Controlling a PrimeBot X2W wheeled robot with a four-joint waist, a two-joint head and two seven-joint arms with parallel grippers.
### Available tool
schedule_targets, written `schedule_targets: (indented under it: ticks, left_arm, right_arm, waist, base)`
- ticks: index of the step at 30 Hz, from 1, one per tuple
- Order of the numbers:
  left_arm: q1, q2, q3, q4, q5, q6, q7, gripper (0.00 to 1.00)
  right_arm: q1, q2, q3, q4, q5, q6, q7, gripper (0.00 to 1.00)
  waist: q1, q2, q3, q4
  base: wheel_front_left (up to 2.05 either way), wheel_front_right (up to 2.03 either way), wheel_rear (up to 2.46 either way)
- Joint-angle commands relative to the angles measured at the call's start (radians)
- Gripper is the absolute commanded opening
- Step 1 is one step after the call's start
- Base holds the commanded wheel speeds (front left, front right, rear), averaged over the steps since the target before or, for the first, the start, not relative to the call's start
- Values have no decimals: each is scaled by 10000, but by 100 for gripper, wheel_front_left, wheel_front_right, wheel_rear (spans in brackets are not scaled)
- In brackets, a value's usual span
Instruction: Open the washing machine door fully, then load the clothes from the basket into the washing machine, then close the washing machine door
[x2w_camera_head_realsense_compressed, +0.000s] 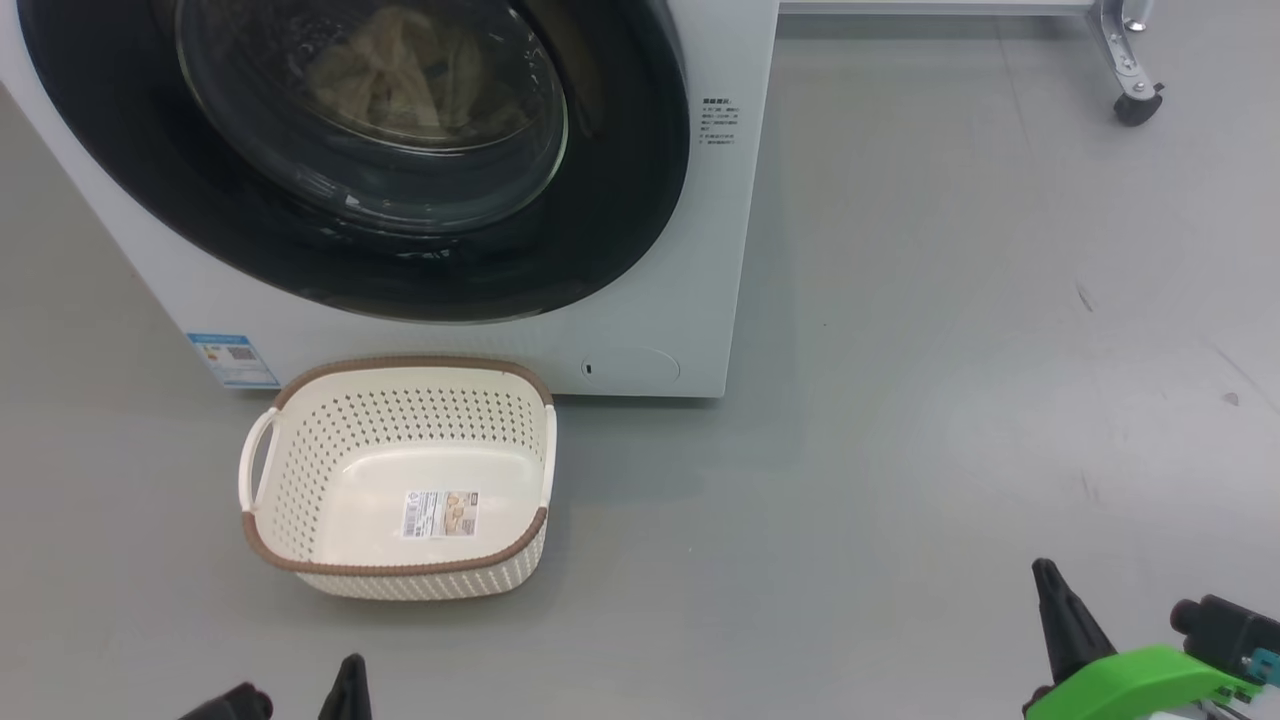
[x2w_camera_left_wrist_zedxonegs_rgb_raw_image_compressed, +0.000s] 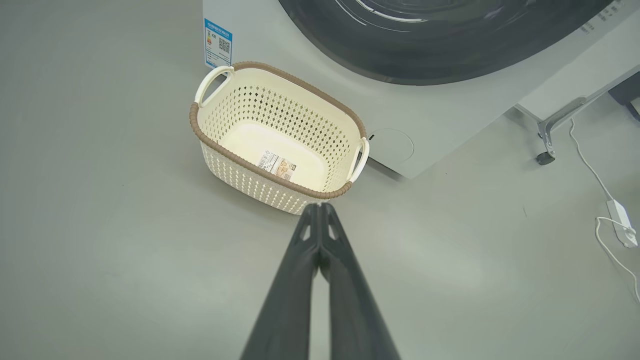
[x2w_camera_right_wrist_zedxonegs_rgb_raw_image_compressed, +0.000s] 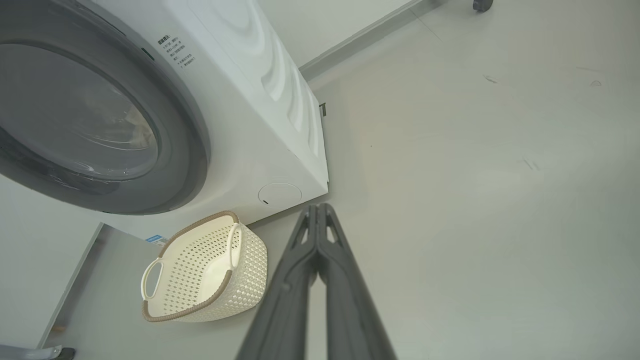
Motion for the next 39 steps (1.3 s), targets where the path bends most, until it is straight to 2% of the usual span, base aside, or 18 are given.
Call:
schedule_targets:
  ticks: [1, 39]
  left_arm:
    - [-428, 40, 259, -325, -202, -75, 46, 0]
    - [-839, -209, 1630, -520, -4010, -1166, 902, 0]
  right_arm:
    - [-467, -232, 39, -261, 255, -10, 39, 0]
    - [-1242, -364, -49, -50, 4620, -20, 550, 0]
  waist:
    - [0, 0, -4, 1]
    - [0, 0, -195, -11]
  base:
    - [0, 0, 0]
    - [0, 0, 0]
